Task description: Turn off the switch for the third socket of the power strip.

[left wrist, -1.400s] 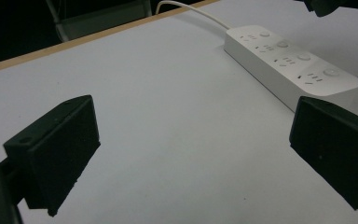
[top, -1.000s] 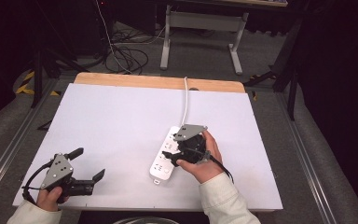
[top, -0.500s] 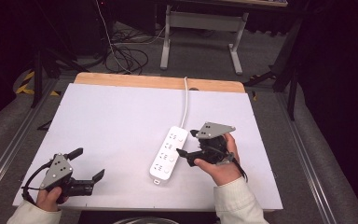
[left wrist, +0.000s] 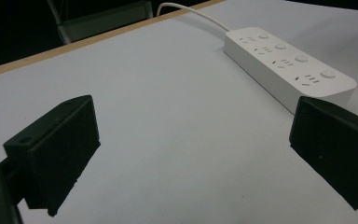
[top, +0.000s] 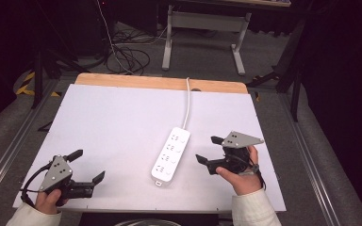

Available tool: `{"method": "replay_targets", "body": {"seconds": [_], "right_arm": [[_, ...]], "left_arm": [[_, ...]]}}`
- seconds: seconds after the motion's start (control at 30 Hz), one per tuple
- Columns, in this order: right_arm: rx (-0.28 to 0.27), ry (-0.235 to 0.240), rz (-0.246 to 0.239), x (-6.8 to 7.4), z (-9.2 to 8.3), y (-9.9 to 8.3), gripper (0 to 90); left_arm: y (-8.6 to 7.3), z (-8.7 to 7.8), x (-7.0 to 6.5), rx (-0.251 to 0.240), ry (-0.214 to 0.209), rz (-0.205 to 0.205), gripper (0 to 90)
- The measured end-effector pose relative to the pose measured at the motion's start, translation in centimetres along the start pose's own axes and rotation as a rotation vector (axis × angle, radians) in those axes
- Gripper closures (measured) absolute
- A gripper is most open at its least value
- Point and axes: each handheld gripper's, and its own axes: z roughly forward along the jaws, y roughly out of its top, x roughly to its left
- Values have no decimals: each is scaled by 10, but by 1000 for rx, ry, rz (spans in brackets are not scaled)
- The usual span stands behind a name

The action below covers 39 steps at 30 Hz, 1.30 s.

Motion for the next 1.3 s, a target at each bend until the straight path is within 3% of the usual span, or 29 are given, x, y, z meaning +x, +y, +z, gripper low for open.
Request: {"method": "replay_targets", "body": {"seconds": [0.27, 0.5, 0.8, 0.93, 1.07, 1.3], "right_arm": [[-4, -1, 71, -9, -11, -29, 165], [-1, 36, 73, -13, -14, -52, 118], [7, 3, 82, -15, -13, -72, 115], [56, -23, 106, -18, -11, -88, 124], [68, -28, 132, -18, -10, -100, 124], [62, -51, 103, -13, -12, -112, 150]], "left_arm": [[-1, -4, 1, -2, 6, -23, 18], [-4, -8, 2, 6, 10, -30, 18], [-8, -11, 4, 2, 29, -37, 18], [-9, -12, 4, -2, 38, -40, 18], [-11, -12, 5, -5, 43, -36, 18], [-13, -11, 6, -2, 43, -38, 18]]}}
